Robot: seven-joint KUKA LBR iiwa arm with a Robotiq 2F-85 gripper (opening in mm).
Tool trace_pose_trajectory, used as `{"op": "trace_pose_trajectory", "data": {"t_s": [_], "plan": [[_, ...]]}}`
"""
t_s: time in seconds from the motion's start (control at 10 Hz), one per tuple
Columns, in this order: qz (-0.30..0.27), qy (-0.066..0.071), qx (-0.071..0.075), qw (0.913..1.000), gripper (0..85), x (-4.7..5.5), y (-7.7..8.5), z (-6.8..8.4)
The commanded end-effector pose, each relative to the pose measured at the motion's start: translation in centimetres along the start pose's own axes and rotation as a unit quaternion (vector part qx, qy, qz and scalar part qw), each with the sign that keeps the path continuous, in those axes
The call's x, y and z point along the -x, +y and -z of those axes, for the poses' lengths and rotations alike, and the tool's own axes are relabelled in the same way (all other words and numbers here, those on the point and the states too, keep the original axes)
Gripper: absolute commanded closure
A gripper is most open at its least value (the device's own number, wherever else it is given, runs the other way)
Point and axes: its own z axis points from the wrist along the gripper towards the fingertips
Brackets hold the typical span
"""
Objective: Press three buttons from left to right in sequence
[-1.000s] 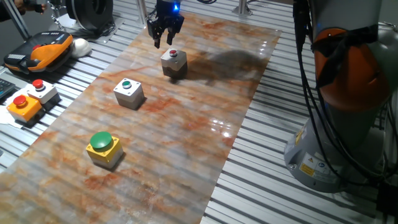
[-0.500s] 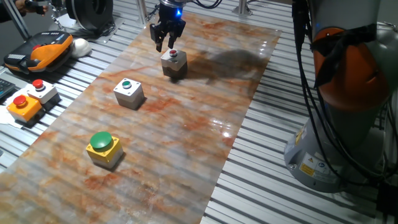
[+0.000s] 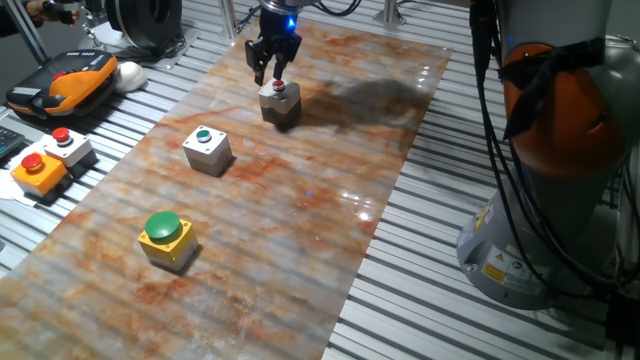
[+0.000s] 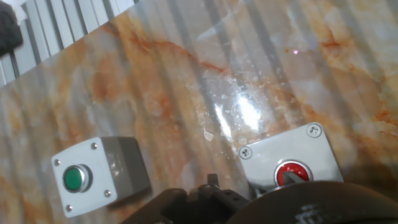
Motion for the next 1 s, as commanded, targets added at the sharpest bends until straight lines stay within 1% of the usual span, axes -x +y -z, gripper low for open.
{"op": "trace_pose_trajectory", "data": {"t_s": [0.0, 0.3, 0.4, 0.5, 0.6, 0.7, 0.9], "plan": [[0.002, 0.000, 0.001, 1.0000, 34.0, 0.00, -0.19, -0.12], [0.002, 0.002, 0.002, 1.0000, 34.0, 0.11, -0.14, -0.18], [0.000, 0.003, -0.001, 1.0000, 34.0, 0.26, 0.02, -0.14], [0.000, 0.003, -0.007, 1.0000, 34.0, 0.46, 0.17, -0.05], [0.001, 0.002, -0.020, 0.9998, 34.0, 0.58, 0.21, -0.02], [0.003, 0.001, -0.023, 0.9997, 34.0, 0.57, 0.15, -0.15], [0.003, 0.001, -0.023, 0.9997, 34.0, 0.48, 0.05, -0.43]]}}
